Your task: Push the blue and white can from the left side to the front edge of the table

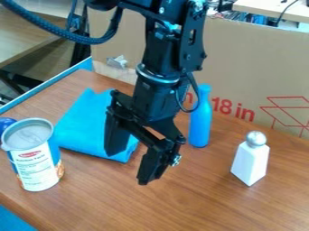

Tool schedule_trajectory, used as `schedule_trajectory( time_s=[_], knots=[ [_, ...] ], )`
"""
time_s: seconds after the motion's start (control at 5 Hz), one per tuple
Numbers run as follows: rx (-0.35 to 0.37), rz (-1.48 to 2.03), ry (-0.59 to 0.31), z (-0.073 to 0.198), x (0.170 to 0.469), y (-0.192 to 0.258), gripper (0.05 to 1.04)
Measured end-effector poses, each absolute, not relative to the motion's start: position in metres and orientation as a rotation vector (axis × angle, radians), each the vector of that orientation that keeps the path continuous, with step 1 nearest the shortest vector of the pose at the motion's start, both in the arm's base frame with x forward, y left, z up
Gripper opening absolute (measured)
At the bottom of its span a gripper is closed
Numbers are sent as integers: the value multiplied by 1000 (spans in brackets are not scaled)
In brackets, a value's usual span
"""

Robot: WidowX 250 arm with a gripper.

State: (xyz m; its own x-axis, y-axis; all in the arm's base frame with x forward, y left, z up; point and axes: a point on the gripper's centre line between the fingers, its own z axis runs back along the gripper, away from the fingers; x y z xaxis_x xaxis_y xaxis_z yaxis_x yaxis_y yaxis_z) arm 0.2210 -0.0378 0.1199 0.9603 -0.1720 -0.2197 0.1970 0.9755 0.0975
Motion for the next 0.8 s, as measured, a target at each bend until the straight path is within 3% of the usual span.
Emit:
schedule_trajectory(
  time_s=[0.2, 0.6, 0.8],
  knots=[
    [119, -189, 229, 116, 220, -37, 1001],
    [30, -54, 128, 158, 220, 49, 1001],
    [52, 43, 148, 153, 223, 97, 1001]
  ],
)
